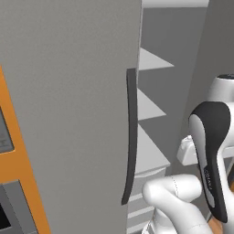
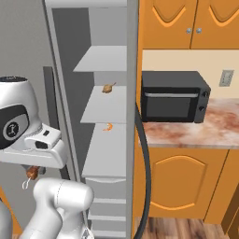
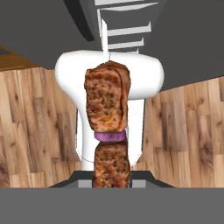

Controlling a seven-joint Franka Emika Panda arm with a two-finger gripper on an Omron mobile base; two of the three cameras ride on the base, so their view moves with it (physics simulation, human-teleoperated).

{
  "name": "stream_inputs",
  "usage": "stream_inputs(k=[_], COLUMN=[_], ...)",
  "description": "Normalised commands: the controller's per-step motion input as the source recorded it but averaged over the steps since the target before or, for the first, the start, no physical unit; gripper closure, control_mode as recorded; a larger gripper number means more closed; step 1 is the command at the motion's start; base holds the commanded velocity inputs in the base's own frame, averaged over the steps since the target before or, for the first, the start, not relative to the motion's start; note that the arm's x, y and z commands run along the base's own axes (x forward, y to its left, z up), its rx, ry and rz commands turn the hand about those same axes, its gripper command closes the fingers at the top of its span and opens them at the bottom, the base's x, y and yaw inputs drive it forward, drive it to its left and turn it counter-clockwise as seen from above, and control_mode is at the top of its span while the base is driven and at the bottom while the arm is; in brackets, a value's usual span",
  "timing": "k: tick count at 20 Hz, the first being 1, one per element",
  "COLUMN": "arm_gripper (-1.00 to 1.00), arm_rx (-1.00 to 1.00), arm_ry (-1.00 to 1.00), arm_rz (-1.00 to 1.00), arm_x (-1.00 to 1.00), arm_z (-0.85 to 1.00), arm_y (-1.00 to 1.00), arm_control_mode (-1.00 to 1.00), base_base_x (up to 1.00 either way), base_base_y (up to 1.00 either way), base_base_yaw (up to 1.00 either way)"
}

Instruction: Store the kebab skewer in the freezer for long-term storage. Close the freezer door after placing the cooked food.

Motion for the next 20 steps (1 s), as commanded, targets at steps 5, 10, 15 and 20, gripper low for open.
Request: stream_inputs(k=[5, 10, 15, 20], arm_gripper=[1.0, 1.0, 1.0, 1.0], arm_rx=[0.0, 0.0, 0.0, 0.15], arm_ry=[0.0, -0.09, -0.27, -0.04], arm_rz=[0.0, -0.03, -0.11, -0.27], arm_x=[0.0, 0.08, 0.41, 0.54], arm_z=[0.0, -0.01, -0.02, 0.0], arm_y=[0.0, -0.02, 0.0, 0.0], arm_control_mode=[1.0, -1.0, -1.0, -1.0], base_base_x=[0.0, 0.02, 0.0, 0.0], base_base_y=[0.0, 0.0, 0.0, 0.0], base_base_yaw=[0.0, -0.01, 0.0, 0.0])
